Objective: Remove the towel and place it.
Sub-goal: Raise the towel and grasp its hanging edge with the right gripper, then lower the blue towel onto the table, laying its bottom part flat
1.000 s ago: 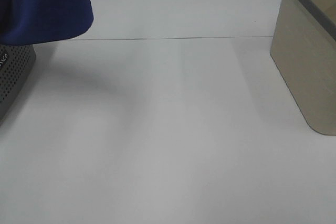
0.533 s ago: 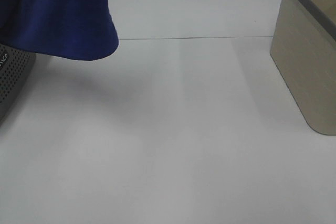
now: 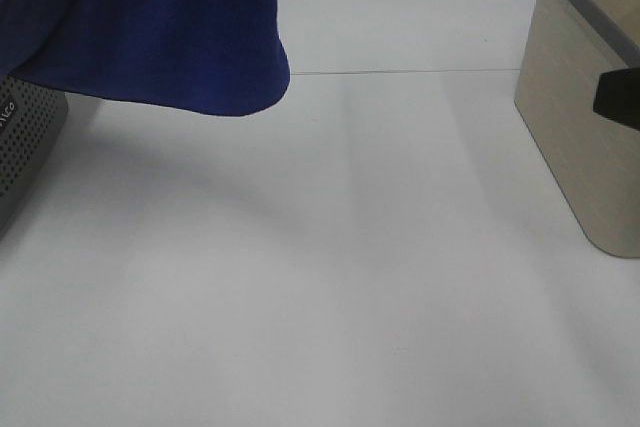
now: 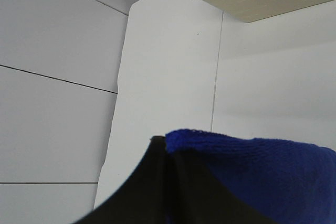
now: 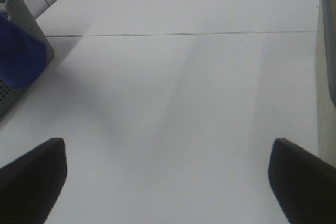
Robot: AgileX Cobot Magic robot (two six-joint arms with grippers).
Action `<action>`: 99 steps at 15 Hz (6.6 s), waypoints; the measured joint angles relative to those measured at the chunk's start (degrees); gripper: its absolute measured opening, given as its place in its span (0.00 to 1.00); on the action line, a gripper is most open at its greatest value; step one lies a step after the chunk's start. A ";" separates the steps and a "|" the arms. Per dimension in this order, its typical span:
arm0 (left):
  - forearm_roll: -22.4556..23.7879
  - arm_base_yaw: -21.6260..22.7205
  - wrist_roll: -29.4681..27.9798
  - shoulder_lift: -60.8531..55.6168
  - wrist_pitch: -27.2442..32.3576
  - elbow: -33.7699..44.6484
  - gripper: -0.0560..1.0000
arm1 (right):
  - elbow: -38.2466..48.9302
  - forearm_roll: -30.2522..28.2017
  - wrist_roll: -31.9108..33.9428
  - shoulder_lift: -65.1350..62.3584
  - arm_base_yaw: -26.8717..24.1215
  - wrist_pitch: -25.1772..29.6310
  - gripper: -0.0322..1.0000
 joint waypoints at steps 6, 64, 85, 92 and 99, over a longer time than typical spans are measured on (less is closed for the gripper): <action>-4.35 0.00 0.00 0.00 0.00 0.00 0.05 | -0.06 45.32 -49.62 22.92 0.00 10.37 0.98; 27.90 0.00 -19.71 5.90 -12.15 -0.11 0.05 | -66.98 -40.39 5.79 39.65 22.63 40.51 0.03; 48.36 0.11 -53.57 6.02 -12.20 -0.11 0.05 | -76.72 -56.78 4.53 40.68 22.69 27.27 0.03; 48.64 14.44 -64.52 15.53 -30.31 -0.11 0.05 | -76.83 -65.15 9.80 56.67 22.69 3.84 0.03; 58.38 24.75 -77.75 34.84 -53.92 -24.47 0.05 | -84.68 -65.72 17.76 74.54 16.16 -35.01 0.03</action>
